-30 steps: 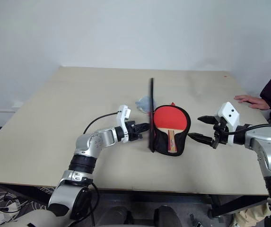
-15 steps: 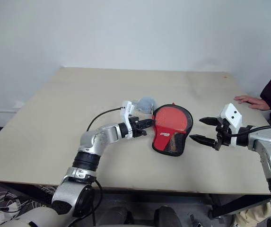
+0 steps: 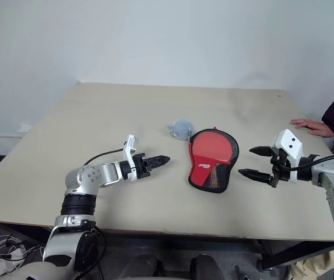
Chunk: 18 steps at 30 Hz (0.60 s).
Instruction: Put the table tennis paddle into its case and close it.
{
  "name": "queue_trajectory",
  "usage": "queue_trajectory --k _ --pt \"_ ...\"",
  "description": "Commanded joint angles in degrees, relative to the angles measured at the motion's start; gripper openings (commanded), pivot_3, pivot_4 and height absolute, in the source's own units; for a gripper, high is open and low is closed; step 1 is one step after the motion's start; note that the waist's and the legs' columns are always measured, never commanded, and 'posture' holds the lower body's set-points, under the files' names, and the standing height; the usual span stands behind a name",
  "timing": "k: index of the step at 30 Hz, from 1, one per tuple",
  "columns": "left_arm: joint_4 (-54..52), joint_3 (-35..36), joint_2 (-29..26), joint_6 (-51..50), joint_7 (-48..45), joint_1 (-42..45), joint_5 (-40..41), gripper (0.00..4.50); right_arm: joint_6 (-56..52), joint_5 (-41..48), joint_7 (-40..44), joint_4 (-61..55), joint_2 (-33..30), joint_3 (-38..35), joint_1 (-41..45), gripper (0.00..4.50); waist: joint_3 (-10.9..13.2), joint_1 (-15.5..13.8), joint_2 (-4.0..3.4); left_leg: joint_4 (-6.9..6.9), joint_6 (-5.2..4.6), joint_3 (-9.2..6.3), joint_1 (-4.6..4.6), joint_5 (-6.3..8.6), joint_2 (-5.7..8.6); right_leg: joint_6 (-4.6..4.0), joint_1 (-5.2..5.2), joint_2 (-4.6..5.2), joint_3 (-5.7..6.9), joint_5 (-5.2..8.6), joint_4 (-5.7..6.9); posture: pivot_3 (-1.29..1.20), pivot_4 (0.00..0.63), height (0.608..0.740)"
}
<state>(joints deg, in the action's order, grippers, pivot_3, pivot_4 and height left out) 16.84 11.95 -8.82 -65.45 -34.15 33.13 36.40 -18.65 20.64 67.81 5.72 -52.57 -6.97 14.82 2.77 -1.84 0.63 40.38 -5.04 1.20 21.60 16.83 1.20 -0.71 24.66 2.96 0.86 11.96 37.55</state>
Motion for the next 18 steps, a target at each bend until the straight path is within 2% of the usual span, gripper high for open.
queue_trajectory --k 1,4,14,18 --pt "-0.06 2.03 -0.4 -2.11 0.82 1.84 2.44 2.59 0.48 0.42 -0.21 -1.28 0.12 -0.83 0.87 4.42 0.0 -0.03 0.0 0.0 0.01 0.0 0.0 0.0 0.0 0.0 0.0 0.0 0.0 0.0 0.0 0.0 0.0 0.729" --pt "2.13 4.2 0.73 -4.21 3.53 3.57 3.1 3.35 -0.02 0.72 -0.51 -2.3 0.45 -0.85 0.12 4.42 0.0 -0.05 0.0 0.0 0.02 -0.02 0.0 0.01 0.0 -0.01 0.0 0.01 0.01 -0.01 0.0 0.0 0.0 0.729" --pt "7.49 11.89 4.58 -14.21 9.25 7.4 8.5 3.35 -1.91 1.12 -1.69 -5.18 1.52 -0.93 -1.02 4.42 0.0 -0.09 0.0 0.0 0.23 -0.05 0.02 0.12 0.02 0.01 0.01 0.08 0.02 -0.03 0.0 0.0 0.0 0.729" --pt "6.78 11.08 5.48 -17.36 8.95 7.12 9.43 3.35 -2.69 1.3 -2.06 -6.07 1.91 -0.93 -1.2 4.42 0.0 -0.05 0.0 0.0 0.25 -0.05 0.01 0.13 0.02 0.01 0.0 0.08 0.03 -0.03 0.0 0.0 0.0 0.729"
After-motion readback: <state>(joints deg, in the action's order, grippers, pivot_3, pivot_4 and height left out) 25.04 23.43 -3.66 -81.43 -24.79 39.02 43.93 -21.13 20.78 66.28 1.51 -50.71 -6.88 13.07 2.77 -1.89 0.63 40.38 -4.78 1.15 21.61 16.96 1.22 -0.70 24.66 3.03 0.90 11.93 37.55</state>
